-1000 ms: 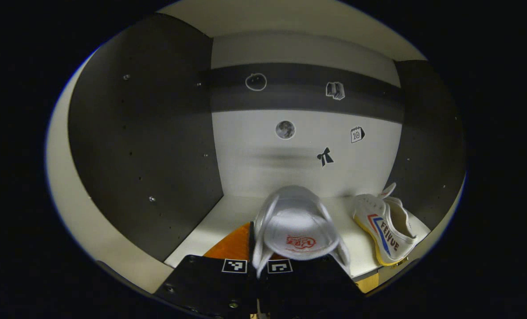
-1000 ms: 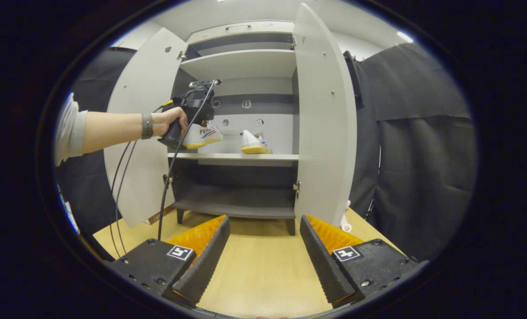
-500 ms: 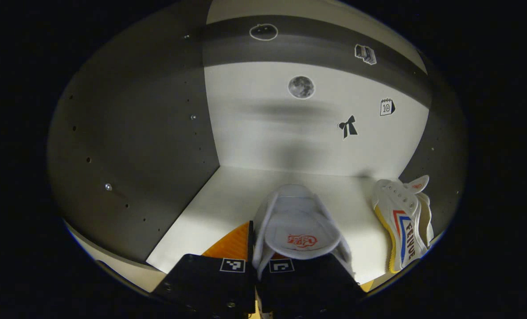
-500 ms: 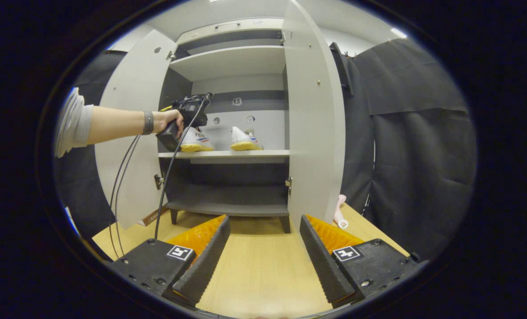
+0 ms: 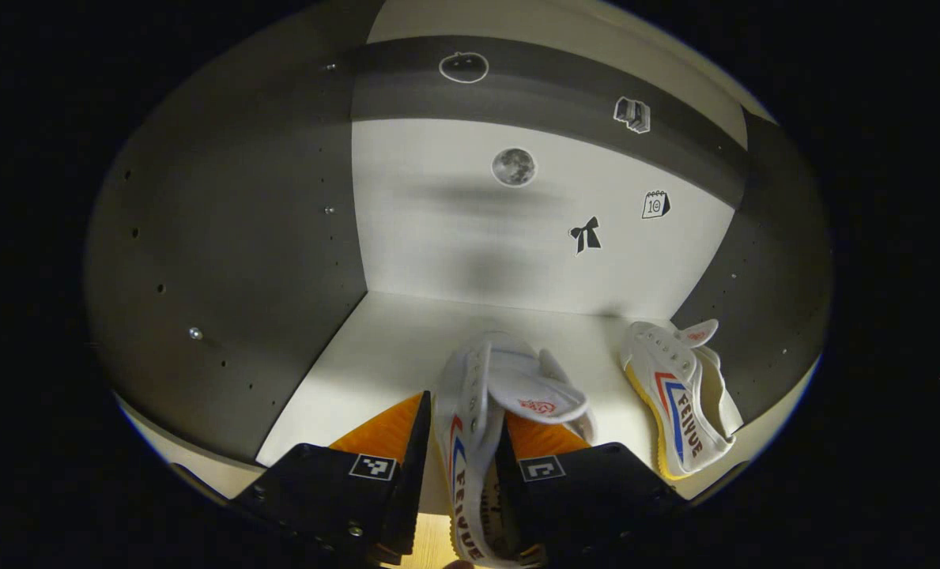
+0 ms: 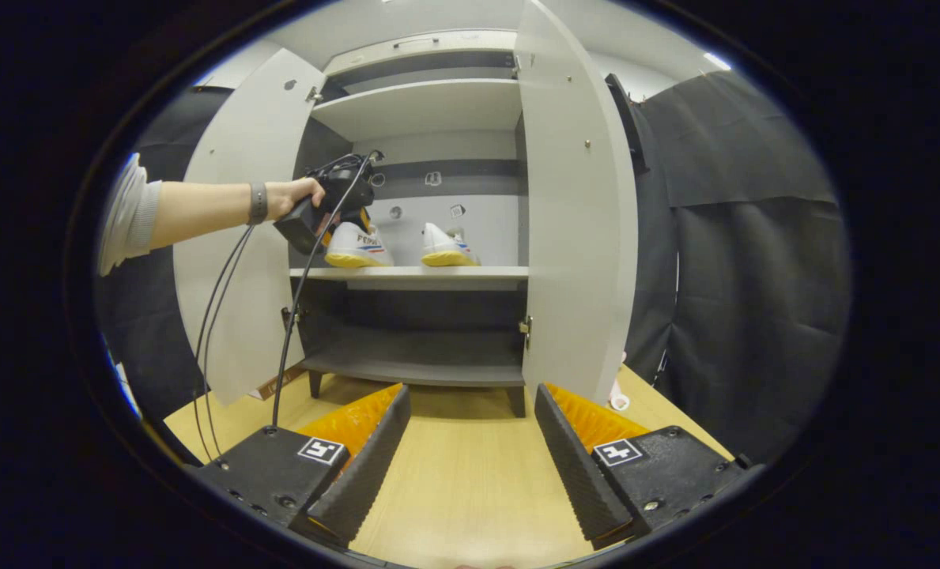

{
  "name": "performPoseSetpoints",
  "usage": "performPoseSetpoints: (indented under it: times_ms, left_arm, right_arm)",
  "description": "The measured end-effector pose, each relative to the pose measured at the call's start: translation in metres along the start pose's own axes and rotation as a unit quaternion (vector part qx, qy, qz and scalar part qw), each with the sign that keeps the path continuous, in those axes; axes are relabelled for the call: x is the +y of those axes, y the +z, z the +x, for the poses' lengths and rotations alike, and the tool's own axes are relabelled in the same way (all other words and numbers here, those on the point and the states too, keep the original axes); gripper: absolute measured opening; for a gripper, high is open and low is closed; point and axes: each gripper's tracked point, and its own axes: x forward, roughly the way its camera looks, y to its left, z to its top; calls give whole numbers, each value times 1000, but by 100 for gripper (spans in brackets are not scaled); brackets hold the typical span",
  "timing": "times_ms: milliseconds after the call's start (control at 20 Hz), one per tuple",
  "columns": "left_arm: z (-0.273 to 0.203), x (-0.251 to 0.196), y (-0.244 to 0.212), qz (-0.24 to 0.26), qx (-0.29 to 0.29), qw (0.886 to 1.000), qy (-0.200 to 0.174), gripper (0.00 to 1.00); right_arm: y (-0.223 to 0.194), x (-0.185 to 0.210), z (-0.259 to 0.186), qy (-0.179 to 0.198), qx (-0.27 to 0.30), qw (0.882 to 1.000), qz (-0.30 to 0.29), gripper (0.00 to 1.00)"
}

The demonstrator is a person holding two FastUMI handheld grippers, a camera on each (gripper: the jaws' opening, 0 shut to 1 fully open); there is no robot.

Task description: Grab one shoe with the right hand and put it into the shoe cabinet, grab the other shoe with the left hand and put it into the shoe cabinet; then close the right door with the right hand and the left door with the left hand.

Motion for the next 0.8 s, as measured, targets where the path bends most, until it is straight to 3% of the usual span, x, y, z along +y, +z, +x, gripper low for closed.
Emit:
performPoseSetpoints:
  times_ms: [50,100,200,250,300,550,800]
  left_arm:
    - [-7,-1,2,4,-8,1000,-4,55]
    - [-13,-1,2,6,-13,1000,-9,47]
    - [-32,-4,6,12,-37,999,-19,48]
    - [-46,-6,10,15,-57,998,-23,34]
    - [-62,-8,14,18,-82,996,-31,48]
    - [-160,-23,-3,27,-194,977,-86,45]
    - [-248,-4,-66,40,-311,947,-63,44]
  right_arm:
    - [0,1,0,2,0,1000,-1,99]
    - [-1,2,1,5,2,1000,-2,99]
    - [0,3,0,8,1,1000,-6,99]
    - [1,4,-1,10,0,1000,-8,99]
    - [0,6,-3,12,0,1000,-9,99]
    - [5,12,-10,22,-6,1000,-10,99]
    - [21,23,-26,42,-24,999,-5,99]
